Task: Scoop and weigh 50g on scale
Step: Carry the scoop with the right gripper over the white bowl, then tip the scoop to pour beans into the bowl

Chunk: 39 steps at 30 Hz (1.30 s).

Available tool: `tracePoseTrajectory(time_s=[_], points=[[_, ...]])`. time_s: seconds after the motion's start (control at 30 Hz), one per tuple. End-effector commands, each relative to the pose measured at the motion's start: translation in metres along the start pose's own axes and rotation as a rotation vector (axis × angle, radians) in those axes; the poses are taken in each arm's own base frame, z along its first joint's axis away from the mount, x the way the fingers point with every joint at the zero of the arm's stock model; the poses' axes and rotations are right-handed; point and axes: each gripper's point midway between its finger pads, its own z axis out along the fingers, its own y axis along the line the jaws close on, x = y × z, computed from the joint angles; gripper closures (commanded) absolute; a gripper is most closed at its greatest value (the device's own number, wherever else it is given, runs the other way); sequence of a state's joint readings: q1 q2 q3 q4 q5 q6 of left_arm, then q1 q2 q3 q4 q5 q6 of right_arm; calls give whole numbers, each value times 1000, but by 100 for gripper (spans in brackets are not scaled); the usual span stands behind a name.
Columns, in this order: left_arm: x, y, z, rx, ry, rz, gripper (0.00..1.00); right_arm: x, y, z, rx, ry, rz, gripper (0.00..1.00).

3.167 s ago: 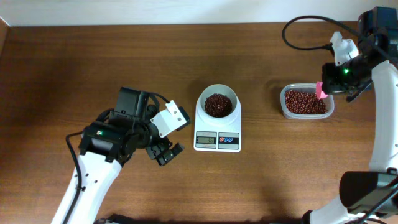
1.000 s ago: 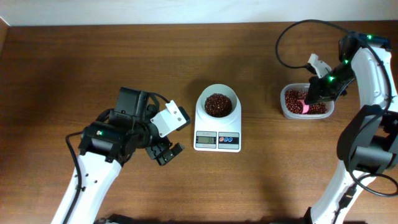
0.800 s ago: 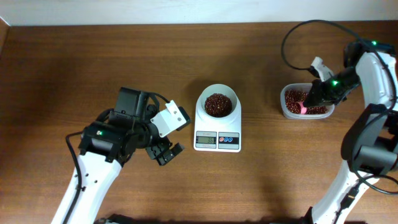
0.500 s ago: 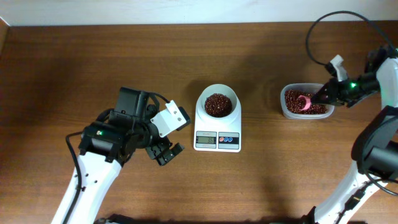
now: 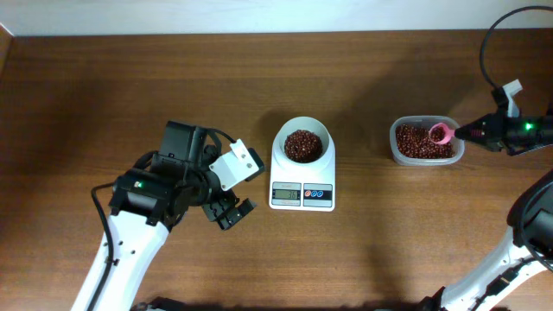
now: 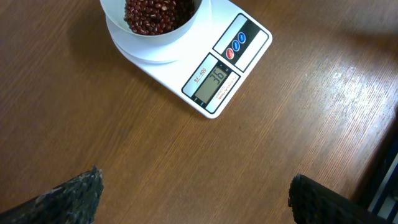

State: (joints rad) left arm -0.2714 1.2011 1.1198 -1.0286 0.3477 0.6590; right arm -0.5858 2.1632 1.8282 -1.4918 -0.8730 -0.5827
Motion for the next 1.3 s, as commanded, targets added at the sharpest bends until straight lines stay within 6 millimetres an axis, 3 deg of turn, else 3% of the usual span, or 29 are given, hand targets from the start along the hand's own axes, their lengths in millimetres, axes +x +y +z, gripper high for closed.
tracePoseTrajectory(time_s=[0.0, 0.17, 0.3, 0.43, 0.5, 0.7, 0.87, 1.0, 1.1, 1.27], points=[[-6, 3, -7, -18, -24, 14, 1, -2, 9, 0, -67, -26, -5, 96], [-6, 3, -7, -18, -24, 13, 1, -9, 28, 1, -157, -65, 5, 96], [-6, 3, -7, -18, -24, 14, 1, -12, 46, 15, -201, -48, -18, 96], [-6, 3, -7, -18, -24, 14, 1, -10, 77, 44, -253, 14, -68, 96], [-6, 3, -7, -18, -24, 13, 1, -6, 103, 67, -300, 62, -107, 96], [-6, 3, -7, -18, -24, 13, 1, 23, 158, 124, -348, 234, -213, 96], [-6, 3, -7, -18, -24, 14, 1, 46, 190, 156, -372, 329, -298, 96], [-6, 3, -7, -18, -24, 14, 1, 66, 202, 180, -344, 406, -388, 96], [-6, 3, -7, -18, -24, 13, 1, 79, 200, 198, -264, 471, -453, 96], [-6, 3, -7, -18, -24, 14, 1, 78, 199, 208, -233, 470, -499, 96]])
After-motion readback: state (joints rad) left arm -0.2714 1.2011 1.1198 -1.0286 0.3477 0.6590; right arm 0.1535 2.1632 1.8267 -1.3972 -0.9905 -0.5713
